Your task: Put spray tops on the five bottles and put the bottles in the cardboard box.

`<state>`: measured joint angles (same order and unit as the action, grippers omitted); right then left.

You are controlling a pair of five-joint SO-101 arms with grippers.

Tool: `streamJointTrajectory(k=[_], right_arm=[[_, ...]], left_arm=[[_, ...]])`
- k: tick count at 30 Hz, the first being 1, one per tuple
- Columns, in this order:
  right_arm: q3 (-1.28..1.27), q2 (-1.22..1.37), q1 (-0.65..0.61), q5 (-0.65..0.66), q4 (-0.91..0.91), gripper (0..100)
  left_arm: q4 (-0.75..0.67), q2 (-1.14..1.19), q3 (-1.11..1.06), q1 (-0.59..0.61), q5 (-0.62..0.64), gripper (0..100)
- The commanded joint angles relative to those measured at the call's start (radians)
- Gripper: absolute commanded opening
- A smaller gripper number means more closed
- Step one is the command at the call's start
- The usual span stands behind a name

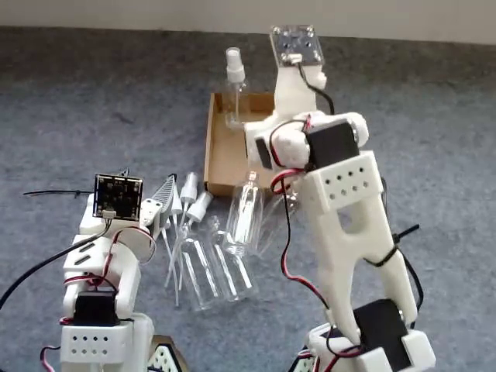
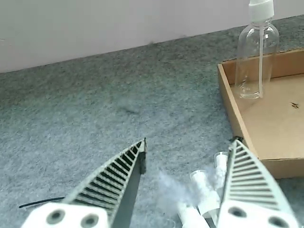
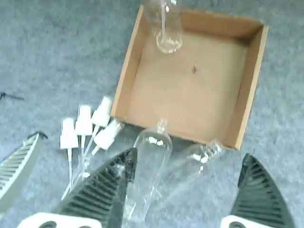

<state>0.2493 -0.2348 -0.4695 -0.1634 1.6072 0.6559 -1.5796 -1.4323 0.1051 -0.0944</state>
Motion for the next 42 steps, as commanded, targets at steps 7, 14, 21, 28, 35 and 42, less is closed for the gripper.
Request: streamJointTrajectory(k=[7,14,21,28,35,42], right_arm=[[-0.573,-0.323,-0.038,-0.031,-0.282,28.6],[-1.193,-0.691,-0.016,-0.235,-0.737,28.5],[-1.256,-0.653,0.036,-0.241,-0.791,28.8],[-1.248,-0.507,0.035,-0.322,-0.797,28.9],[-1.248,-0.375,0.041,-0.339,-0.947,28.8],[-1.259,-0.351,0.041,-0.339,-0.949,24.0]], left_arm=[[-0.018,-0.002,-0.008,-0.022,0.009,25],[-0.017,-0.002,-0.010,-0.024,0.009,25],[-0.017,-0.002,-0.010,-0.024,0.009,25],[-0.017,-0.002,-0.010,-0.024,0.009,25],[-0.017,-0.002,-0.010,-0.024,0.009,25],[-0.017,-0.002,-0.010,-0.024,0.009,25]])
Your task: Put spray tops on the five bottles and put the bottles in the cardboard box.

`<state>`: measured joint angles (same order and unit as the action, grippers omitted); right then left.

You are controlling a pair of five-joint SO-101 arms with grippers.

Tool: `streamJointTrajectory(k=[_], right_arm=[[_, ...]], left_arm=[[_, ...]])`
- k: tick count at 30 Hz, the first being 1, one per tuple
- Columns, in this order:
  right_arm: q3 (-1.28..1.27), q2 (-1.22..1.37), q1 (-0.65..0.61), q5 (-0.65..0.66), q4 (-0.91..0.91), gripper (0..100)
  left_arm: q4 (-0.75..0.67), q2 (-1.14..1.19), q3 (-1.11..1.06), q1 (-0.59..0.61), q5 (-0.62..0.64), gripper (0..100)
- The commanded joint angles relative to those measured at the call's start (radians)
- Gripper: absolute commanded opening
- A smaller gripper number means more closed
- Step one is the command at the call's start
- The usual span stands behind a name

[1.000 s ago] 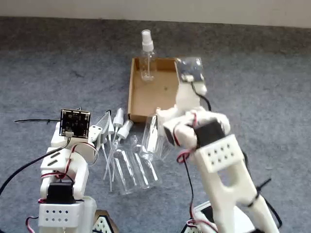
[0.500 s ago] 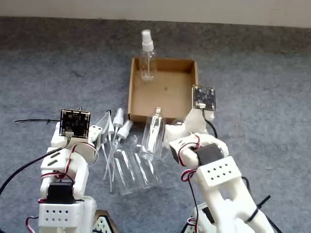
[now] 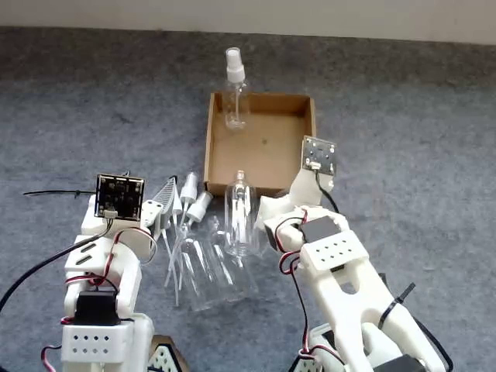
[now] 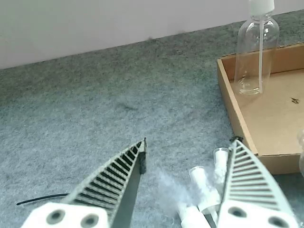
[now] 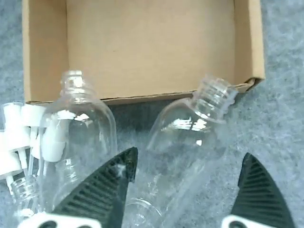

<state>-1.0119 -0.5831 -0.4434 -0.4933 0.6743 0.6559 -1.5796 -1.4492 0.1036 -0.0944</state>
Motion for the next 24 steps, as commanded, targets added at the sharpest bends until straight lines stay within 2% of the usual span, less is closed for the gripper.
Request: streamJointTrajectory(k=[1,5,7,11,13,18,24], right_arm=[[-0.004,-0.002,0.015,-0.005,-0.013,19.7],[-0.039,-0.005,0.059,0.006,-0.013,0.1],[-0.039,-0.005,0.104,0.098,-0.013,1.6],[-0.039,-0.005,0.179,0.466,-0.004,0.5],[-0.038,-0.005,0.211,0.626,0.070,0.7],[0.070,-0.021,0.320,0.766,0.272,0.6],[0.361,-0.001,0.625,1.056,0.493,0.5]], left_arm=[[-0.017,-0.002,0.007,-0.022,0.009,25],[-0.017,-0.002,0.007,-0.022,0.009,25],[-0.017,-0.002,0.007,-0.022,0.009,25],[-0.017,-0.002,0.007,-0.022,0.009,25],[-0.017,-0.002,0.007,-0.022,0.009,25],[-0.017,-0.002,0.007,-0.022,0.009,25],[-0.017,-0.002,0.007,-0.022,0.009,25]])
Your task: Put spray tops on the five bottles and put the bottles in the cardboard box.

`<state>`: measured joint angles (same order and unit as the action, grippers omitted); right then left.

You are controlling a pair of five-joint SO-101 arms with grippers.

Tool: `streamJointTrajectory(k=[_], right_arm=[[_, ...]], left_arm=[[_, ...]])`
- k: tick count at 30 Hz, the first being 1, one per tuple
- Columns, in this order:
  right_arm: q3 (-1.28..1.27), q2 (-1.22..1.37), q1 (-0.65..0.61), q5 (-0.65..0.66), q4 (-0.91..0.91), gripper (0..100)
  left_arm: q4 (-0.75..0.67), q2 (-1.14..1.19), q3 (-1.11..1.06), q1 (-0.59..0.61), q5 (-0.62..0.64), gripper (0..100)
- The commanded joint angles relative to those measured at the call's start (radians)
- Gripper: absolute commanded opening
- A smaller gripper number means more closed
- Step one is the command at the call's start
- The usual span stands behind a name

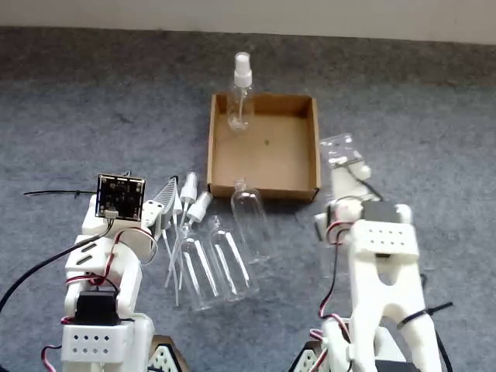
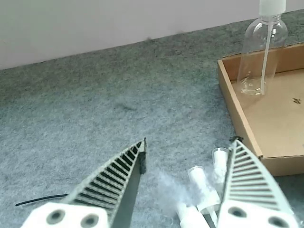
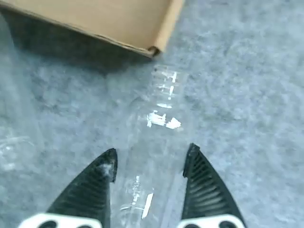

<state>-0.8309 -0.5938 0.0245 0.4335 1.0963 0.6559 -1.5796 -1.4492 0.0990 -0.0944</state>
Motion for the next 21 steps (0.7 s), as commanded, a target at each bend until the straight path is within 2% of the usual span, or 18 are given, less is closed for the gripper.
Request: streamJointTrajectory(k=[1,4,8,11,18,21], right_arm=[[0.225,0.039,0.214,0.183,0.076,0.5],[0.328,0.186,0.364,0.342,0.076,0.5],[0.412,0.407,0.466,0.408,0.076,0.9],[0.466,0.516,0.496,0.422,0.076,1.7],[0.492,0.587,0.510,0.422,0.082,19.7],[0.493,0.587,0.490,0.411,0.084,22.1]], left_arm=[[-0.017,-0.002,0.007,-0.018,0.009,25],[-0.017,-0.002,0.007,-0.018,0.009,25],[-0.017,-0.002,0.007,-0.018,0.009,25],[-0.017,-0.002,0.007,-0.018,0.009,25],[-0.017,-0.002,0.007,-0.018,0.009,25],[-0.017,-0.002,0.007,-0.018,0.009,25]])
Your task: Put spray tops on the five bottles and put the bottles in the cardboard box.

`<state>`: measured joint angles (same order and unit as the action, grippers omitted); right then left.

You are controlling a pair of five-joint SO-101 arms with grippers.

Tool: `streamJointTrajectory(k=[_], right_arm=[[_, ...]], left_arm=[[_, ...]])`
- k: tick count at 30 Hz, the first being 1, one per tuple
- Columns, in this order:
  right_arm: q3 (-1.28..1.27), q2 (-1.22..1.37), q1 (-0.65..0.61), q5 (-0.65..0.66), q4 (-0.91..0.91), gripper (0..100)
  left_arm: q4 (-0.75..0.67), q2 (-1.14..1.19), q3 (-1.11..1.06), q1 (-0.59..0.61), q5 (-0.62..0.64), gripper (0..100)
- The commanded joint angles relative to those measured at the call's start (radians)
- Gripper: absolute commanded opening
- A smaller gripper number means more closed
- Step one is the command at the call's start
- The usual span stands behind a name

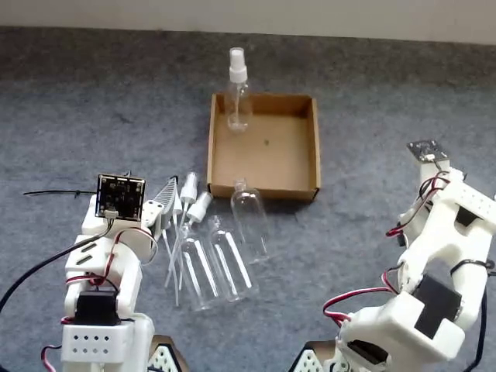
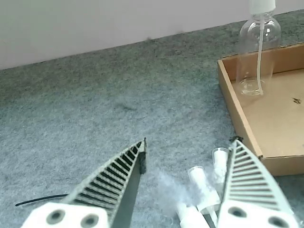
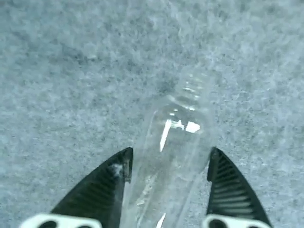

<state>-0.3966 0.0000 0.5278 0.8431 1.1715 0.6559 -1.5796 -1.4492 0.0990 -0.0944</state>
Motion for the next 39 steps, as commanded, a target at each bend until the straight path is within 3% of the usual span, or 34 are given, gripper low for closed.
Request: streamJointTrajectory(k=[1,9,28,35,39], right_arm=[[0.064,-0.004,-0.022,-0.021,0.008,22.2],[0.067,0.002,-0.077,-0.133,0.001,22.4],[0.196,0.147,-0.074,-0.201,-0.015,21.9],[0.194,0.147,-0.073,-0.201,-0.015,7.1],[0.193,0.147,-0.067,-0.195,-0.012,11.4]], left_arm=[[-0.017,-0.002,0.007,-0.018,0.009,25],[-0.017,-0.002,0.007,-0.018,0.009,25],[-0.017,-0.002,0.007,-0.018,0.009,25],[-0.017,-0.002,0.007,-0.018,0.009,25],[-0.017,-0.002,0.007,-0.018,0.009,25]])
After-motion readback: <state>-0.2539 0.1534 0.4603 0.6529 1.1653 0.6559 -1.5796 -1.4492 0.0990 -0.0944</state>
